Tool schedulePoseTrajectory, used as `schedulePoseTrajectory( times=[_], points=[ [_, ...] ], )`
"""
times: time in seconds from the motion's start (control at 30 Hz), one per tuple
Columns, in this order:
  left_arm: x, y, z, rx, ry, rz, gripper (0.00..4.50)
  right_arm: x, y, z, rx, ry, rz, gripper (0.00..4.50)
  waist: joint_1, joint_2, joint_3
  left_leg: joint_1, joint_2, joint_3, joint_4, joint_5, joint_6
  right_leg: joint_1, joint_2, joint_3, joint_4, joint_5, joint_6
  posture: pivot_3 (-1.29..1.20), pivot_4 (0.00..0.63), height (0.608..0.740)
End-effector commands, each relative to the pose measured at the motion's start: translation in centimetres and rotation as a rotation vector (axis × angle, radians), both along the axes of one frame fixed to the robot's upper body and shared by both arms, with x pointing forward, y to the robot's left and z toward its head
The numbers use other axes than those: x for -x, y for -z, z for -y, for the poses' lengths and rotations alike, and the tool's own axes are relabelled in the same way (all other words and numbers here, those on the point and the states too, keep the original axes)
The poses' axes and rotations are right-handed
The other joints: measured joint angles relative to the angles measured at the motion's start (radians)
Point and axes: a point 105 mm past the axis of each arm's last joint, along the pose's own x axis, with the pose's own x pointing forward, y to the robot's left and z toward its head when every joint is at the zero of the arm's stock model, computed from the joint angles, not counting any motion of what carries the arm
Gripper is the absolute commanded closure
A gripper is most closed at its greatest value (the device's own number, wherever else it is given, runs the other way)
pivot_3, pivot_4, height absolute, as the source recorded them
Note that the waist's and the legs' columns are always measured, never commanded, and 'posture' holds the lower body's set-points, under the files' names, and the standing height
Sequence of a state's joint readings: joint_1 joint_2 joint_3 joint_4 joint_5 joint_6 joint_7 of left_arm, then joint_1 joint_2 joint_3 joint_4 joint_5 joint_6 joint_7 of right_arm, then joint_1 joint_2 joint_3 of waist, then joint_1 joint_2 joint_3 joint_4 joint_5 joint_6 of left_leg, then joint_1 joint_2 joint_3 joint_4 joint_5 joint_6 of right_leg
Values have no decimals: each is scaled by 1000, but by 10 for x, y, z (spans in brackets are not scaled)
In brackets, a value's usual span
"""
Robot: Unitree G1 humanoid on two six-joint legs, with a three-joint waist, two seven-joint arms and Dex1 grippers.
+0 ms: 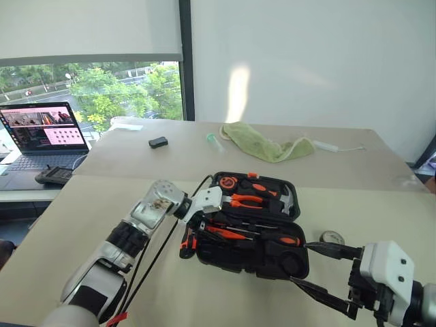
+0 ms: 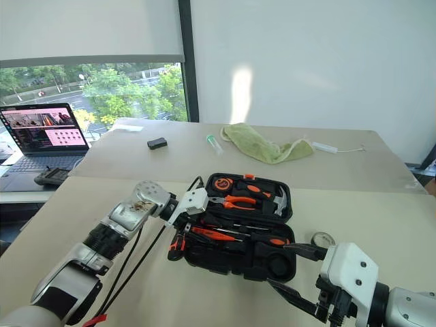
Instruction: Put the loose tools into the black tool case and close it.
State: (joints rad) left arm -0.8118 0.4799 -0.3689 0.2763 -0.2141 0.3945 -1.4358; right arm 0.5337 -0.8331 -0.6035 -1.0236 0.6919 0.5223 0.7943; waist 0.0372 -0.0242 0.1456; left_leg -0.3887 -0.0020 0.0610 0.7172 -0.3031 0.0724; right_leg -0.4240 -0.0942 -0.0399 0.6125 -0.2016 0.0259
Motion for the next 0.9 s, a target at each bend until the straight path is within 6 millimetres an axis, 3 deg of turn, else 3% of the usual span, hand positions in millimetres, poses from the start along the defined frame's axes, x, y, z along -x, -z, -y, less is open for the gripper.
schedulePoseTrajectory(
  times=[0.03, 0.17, 0.37, 0.63, 0.9],
  points=[
    [0, -24, -3, 153, -50, -45, 3057, 2, -7, -5, 6, -22, 47, 764, 0, 0, 0, 0, 0, 0, 0, 0, 0, 0, 0, 0, 0, 0, 0, 0, 150, 740],
    [-7, -15, -6, 246, -185, -46, 4421, 0, -7, -6, 2, -19, 52, 764, 0, 0, 0, 1, 0, 0, 1, 0, 0, 1, 0, 0, 1, 0, 0, 0, 150, 740],
    [0, 14, -13, 281, -282, -22, 4421, 1, -6, -6, -2, -17, 46, 764, 1, 0, 0, 1, 0, 0, 1, 0, 0, 1, 0, 0, 1, 0, 0, 0, 150, 740],
    [-9, 3, -30, 390, -430, -23, 4421, 3, -5, -4, -1, -8, 41, 764, 2, 0, 0, 1, 0, -1, 2, 0, 0, 1, -2, 0, 1, 1, 0, 0, 150, 740],
    [-5, 19, -45, 369, -512, -16, 4421, 2, -5, -6, -10, -9, 40, 764, 1, 1, 0, 2, 0, -1, 1, 0, 0, 1, -2, 0, 1, 1, 0, 0, 150, 740]
  ],
)
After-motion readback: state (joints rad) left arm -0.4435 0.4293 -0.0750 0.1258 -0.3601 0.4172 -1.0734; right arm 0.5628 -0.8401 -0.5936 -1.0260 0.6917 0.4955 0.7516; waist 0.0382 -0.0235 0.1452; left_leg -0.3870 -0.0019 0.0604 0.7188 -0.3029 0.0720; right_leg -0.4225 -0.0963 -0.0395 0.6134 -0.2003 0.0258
